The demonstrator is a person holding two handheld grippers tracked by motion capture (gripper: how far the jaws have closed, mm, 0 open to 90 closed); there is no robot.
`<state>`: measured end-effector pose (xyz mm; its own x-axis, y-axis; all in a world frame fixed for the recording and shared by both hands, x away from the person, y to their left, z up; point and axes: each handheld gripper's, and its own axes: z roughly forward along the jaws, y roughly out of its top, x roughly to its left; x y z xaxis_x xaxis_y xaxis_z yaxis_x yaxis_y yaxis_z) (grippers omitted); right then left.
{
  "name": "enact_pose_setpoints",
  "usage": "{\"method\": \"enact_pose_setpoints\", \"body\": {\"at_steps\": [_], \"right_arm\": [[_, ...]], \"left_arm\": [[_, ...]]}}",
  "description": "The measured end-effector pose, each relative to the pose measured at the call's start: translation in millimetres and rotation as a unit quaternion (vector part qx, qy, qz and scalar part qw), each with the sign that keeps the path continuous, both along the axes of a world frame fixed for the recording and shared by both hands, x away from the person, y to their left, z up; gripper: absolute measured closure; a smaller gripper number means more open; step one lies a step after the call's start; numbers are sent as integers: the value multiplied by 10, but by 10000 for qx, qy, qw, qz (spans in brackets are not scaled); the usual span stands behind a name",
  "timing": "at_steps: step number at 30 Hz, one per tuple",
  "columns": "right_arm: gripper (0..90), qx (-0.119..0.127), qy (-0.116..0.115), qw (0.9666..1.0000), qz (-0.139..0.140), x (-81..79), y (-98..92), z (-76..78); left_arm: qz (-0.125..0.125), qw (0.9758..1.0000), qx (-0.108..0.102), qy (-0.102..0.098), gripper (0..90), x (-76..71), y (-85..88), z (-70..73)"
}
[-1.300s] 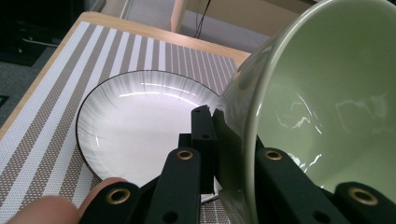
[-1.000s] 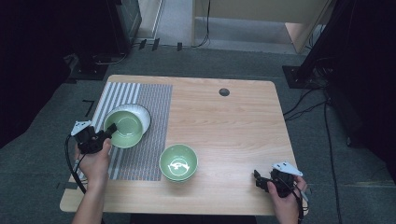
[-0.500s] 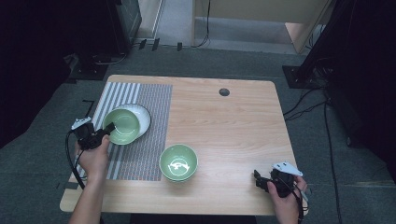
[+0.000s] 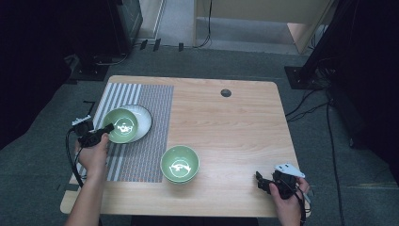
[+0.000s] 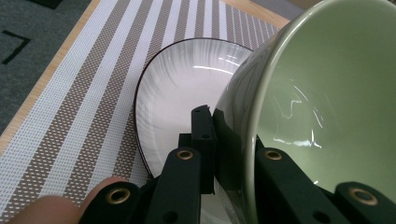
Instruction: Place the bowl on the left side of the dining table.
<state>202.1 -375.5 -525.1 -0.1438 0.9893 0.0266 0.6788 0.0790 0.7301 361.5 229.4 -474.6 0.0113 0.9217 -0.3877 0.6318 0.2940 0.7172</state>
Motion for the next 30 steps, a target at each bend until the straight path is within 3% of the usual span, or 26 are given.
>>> {"method": "enact_pose_setpoints", "body": {"at_steps": [15, 30], "right_arm": [[113, 0, 0, 10000, 1, 0, 0, 0], [113, 0, 0, 10000, 1, 0, 0, 0]], "left_arm": [[47, 9982, -47, 600, 840, 160, 26, -69], [113, 9958, -284, 858, 817, 333, 19, -60]]}}
